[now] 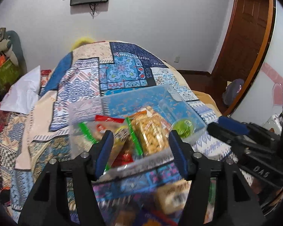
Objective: Organize snacks
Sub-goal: 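Drop the puffed snack bag into the box with the left gripper while the right drops the jelly cup, then grasp the blue biscuit bag with the left gripper while the right grasps the orange bun packet, then drop the blue biscuit bag into the box with the left gripper while the right drops the bun packet, then grasp the biscuit roll with the left gripper while the right grasps the green snack bag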
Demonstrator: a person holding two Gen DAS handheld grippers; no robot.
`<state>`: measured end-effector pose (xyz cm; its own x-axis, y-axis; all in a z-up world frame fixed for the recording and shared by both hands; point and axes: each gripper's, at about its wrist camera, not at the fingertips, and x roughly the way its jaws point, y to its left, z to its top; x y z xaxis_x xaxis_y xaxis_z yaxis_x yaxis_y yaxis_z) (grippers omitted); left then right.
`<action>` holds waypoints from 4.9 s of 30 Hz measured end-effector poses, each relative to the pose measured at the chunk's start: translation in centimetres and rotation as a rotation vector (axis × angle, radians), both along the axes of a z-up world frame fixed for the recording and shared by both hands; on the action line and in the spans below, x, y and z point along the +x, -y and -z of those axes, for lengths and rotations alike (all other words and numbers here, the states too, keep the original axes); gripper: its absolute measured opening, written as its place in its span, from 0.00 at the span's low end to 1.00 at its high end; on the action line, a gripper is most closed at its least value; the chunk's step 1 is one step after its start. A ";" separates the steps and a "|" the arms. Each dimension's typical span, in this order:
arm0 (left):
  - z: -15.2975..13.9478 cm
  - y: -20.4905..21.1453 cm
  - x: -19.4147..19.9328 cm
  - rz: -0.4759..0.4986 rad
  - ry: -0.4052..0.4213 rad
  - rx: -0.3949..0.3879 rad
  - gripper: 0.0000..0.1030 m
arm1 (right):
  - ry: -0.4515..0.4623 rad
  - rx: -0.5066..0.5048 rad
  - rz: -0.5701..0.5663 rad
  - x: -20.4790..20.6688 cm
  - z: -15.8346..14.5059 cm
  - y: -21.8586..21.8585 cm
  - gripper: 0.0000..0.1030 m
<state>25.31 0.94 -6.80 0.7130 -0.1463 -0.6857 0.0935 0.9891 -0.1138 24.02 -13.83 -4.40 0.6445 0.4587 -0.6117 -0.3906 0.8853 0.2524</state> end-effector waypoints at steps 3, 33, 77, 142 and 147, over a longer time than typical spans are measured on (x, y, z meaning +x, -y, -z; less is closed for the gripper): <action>0.0 -0.5 -2.1 -0.009 -0.012 0.008 0.60 | -0.001 -0.010 -0.010 -1.8 -0.3 0.4 0.39; 6.4 -0.6 -13.2 0.029 -0.191 -0.032 0.80 | -0.236 -0.042 -0.077 -11.8 8.6 -0.9 0.63; 0.7 -1.1 -10.9 -0.020 0.014 -0.039 0.69 | -0.061 0.065 -0.041 -9.2 0.9 0.8 0.42; -0.3 -3.2 -6.3 -0.115 -0.006 0.020 0.82 | 0.017 -0.049 -0.023 -5.7 -0.6 1.5 0.56; 2.0 -3.9 -9.0 -0.123 -0.059 0.028 0.82 | -0.043 -0.092 -0.011 -7.3 1.9 1.8 0.61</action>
<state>16.30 4.88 -8.78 0.6831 -0.0404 -0.7292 -0.0351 0.9955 -0.0880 16.75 -15.64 -6.30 0.6119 0.4061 -0.6787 -0.3912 0.9012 0.1865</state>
